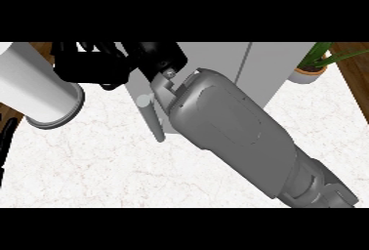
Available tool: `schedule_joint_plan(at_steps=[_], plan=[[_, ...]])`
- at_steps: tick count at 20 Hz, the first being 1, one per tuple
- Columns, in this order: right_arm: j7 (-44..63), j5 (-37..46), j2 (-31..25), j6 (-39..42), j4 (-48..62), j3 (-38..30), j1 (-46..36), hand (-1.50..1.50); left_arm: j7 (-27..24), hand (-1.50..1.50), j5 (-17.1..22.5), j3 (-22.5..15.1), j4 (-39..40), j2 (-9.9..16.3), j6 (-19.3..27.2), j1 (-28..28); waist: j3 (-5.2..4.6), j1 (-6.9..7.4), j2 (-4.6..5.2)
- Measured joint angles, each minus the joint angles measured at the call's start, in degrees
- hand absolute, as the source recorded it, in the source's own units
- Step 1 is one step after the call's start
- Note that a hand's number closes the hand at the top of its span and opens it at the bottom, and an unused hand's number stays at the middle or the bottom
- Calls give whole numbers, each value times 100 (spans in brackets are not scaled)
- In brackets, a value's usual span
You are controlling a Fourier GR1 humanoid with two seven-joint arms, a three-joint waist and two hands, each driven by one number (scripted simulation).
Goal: Pick up the wine, place it into the cabinet and close the cabinet
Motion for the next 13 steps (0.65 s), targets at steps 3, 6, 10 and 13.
schedule_joint_plan(at_steps=[3,6,10,13], plan=[[-302,-4,12,199,171,-85,46,150,54,-150,3,57,8,-16,-27,-13,-2,13,-55],[-599,77,-12,347,347,-93,51,150,136,-150,-60,-16,-55,-63,67,-127,-3,18,-91],[-894,198,-115,506,467,-58,92,150,207,-150,-53,-7,-85,-78,84,-182,-28,51,-132],[-1057,273,-168,606,501,-25,122,150,206,-150,-85,5,12,-92,60,-239,-40,43,-149]])
